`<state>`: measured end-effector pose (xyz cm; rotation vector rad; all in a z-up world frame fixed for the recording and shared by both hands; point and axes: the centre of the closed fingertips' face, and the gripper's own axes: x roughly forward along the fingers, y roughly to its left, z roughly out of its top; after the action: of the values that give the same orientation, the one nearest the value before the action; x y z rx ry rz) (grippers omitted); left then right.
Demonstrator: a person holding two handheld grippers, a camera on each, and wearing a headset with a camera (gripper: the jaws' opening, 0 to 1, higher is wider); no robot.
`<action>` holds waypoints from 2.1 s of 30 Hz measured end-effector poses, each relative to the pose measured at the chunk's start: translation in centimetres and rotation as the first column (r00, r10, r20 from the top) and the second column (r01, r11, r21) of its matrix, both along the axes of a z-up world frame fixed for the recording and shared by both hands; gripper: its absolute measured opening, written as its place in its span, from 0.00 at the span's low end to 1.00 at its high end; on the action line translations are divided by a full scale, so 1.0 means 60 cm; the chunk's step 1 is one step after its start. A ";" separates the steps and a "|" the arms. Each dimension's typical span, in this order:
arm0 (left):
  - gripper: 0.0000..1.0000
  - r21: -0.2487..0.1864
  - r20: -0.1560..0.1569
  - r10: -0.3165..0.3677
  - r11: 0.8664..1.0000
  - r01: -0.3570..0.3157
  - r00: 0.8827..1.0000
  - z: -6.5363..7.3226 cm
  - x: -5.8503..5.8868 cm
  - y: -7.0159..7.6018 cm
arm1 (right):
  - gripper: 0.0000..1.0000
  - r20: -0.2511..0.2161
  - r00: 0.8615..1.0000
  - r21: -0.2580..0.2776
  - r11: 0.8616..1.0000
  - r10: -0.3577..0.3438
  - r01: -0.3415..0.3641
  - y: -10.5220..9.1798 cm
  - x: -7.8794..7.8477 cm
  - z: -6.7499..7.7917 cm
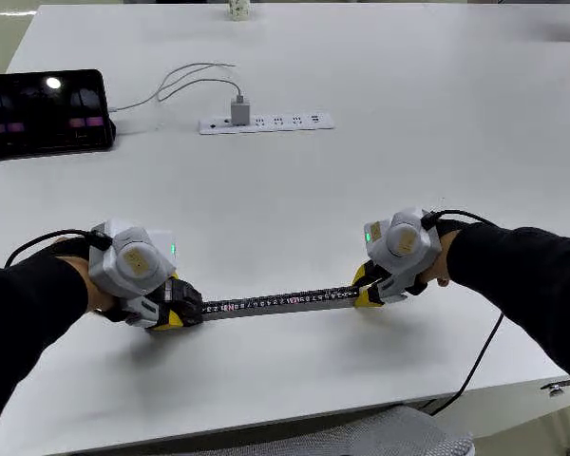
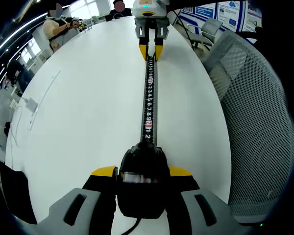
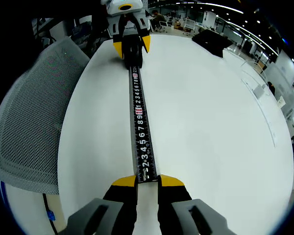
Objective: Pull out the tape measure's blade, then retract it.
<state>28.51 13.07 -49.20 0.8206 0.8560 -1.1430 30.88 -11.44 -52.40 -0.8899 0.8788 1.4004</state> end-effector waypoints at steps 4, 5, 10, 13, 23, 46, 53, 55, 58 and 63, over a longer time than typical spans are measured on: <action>0.33 0.005 -0.001 0.011 1.000 -0.011 1.000 0.000 0.000 0.000 | 0.12 -0.003 1.000 -0.019 1.000 -0.006 0.006 -0.002 0.000 0.000; 0.33 0.006 -0.001 0.014 1.000 -0.014 1.000 0.000 0.000 0.001 | 0.12 -0.003 1.000 -0.019 1.000 -0.022 0.022 -0.001 0.000 0.001; 0.34 0.017 0.000 0.022 1.000 -0.022 1.000 0.000 0.001 0.001 | 0.12 0.005 0.999 -0.010 0.999 -0.046 0.046 -0.001 0.001 0.001; 0.34 0.020 0.000 0.028 0.999 -0.028 1.000 0.001 0.003 0.003 | 0.12 0.021 1.000 -0.005 1.000 -0.020 0.020 -0.001 0.000 0.001; 0.36 0.023 0.011 0.019 1.000 -0.019 1.000 0.015 0.004 0.004 | 0.13 0.018 0.999 0.008 0.999 -0.033 0.033 0.000 0.004 0.002; 0.55 -0.043 0.000 0.120 0.992 -0.120 0.993 0.033 0.004 0.026 | 0.17 0.078 0.997 -0.026 0.999 -0.019 0.022 -0.002 0.003 0.005; 0.61 -0.084 -0.013 0.153 0.985 -0.153 0.988 0.037 0.001 0.024 | 0.20 0.082 0.995 0.001 0.998 -0.060 0.060 -0.001 0.004 0.015; 0.62 -0.093 -0.014 0.163 0.982 -0.164 0.986 0.038 0.002 0.024 | 0.21 0.084 0.993 0.010 0.997 -0.081 0.081 -0.002 0.007 0.018; 0.64 -0.123 -0.028 0.200 0.972 -0.202 0.979 0.042 0.002 0.022 | 0.22 0.082 0.987 0.039 0.990 -0.138 0.135 -0.002 0.008 0.024; 0.74 -0.183 -0.066 0.266 0.944 -0.274 0.962 0.050 0.000 0.020 | 0.24 0.083 0.966 0.093 0.967 -0.246 0.238 -0.003 0.010 0.030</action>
<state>28.52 14.25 -46.22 0.5057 0.8492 -0.9827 31.49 -11.61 -50.58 -0.7516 0.8227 1.1653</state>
